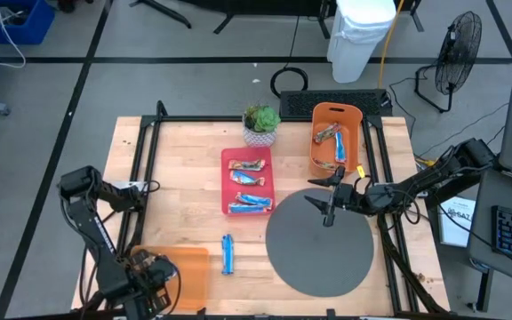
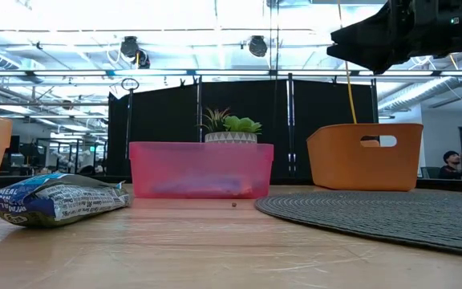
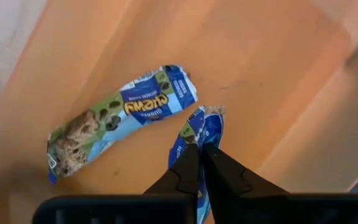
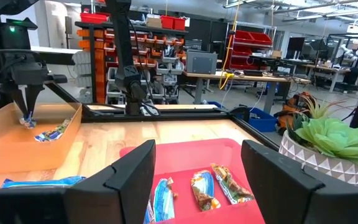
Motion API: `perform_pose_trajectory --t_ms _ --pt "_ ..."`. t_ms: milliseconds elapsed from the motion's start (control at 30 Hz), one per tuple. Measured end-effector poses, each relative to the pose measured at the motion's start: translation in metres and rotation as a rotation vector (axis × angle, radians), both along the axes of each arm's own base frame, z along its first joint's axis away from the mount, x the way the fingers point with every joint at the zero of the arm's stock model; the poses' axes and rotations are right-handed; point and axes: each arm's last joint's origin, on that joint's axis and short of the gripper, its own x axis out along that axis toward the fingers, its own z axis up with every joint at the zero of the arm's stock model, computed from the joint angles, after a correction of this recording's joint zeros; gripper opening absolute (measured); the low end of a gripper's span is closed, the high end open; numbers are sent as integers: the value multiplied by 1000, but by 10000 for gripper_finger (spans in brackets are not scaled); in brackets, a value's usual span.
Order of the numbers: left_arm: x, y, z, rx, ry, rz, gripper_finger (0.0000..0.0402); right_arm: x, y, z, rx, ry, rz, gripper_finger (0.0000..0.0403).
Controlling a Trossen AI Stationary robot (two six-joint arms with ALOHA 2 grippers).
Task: Pick and place Granola Bars by type
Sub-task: Put the blue/green granola bar into the bottom orange bin
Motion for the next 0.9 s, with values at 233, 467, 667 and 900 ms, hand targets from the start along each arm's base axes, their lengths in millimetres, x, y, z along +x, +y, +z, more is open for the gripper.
perform_pose_trajectory --t_ms 233,467,667,900 --pt "2 1 0 4 -8 -5 43 0 0 0 -1 3 0 228" --pt "6 3 1 62 -96 -64 66 0 0 -2 45 5 19 228" --pt "16 9 6 354 -424 -301 73 5 5 -6 110 -1 175 228" --pt "20 21 16 683 -724 -309 62 28 17 1 77 0 262 228"
